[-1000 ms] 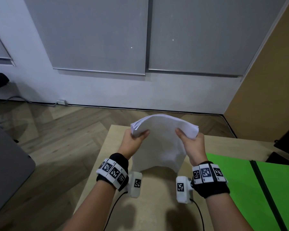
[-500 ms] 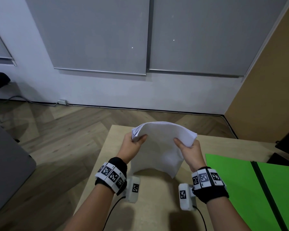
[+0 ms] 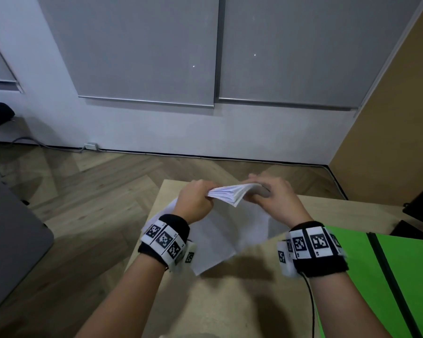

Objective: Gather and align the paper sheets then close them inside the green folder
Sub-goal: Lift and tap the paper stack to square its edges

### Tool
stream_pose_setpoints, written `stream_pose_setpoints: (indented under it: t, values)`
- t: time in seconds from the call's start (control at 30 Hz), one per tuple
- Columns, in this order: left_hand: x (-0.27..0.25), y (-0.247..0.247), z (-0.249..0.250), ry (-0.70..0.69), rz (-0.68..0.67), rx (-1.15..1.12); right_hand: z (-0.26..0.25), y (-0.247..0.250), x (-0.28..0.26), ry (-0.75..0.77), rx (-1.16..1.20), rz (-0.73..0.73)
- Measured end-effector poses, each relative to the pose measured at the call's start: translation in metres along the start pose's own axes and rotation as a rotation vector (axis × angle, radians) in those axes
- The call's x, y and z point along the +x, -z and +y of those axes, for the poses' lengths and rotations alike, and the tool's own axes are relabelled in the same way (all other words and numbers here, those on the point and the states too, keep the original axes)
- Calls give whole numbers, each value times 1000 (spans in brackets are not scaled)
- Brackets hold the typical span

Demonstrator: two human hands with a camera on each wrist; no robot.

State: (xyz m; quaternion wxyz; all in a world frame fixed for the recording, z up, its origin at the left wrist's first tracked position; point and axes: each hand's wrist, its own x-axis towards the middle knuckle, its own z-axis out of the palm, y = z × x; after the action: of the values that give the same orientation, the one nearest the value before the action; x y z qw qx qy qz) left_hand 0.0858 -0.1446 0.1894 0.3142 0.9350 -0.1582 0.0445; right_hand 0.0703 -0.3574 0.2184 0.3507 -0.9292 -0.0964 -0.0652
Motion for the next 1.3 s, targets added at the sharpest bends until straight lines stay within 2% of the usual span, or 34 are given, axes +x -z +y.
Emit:
stream_pose_setpoints:
  t: [0.07,0.13,0.23,0.3,0.4,0.47,0.53,0.6,0.7,0.87,1.0,1.13,1.3]
  values:
    - [1,3,-1,-40,-57,-5,1,-5,-3,23,123,-117]
    - [-2,6,-17,-22,-113,-157,11,-6,-8,36,191,-157]
    - [-17,12,-61,97,-233,-186,25,0,-17,22,393,-139]
    - [-31,18,-94,221,-259,-191,38,3,-20,-30,485,-96]
    - [-47,26,-129,374,-154,-409,57,3,-26,-148,607,-58]
    - [-57,30,-137,450,9,-734,66,-3,-27,-225,655,-12]
    - [-64,29,-138,469,124,-1061,70,-13,-26,-246,682,64]
    - [-65,24,-129,427,137,-1219,64,-22,-26,-236,747,119]
    - [-63,14,-118,447,127,-1202,62,-37,-26,-262,819,171]
    - [-66,-24,-123,477,116,-1064,90,-78,-42,-405,787,162]
    - [-73,-53,-119,514,158,-964,96,-90,-53,-554,790,201]
    - [-66,-44,-111,493,149,-989,95,-84,-46,-487,797,284]
    - [-57,-41,-115,518,123,-915,94,-79,-38,-441,742,247]
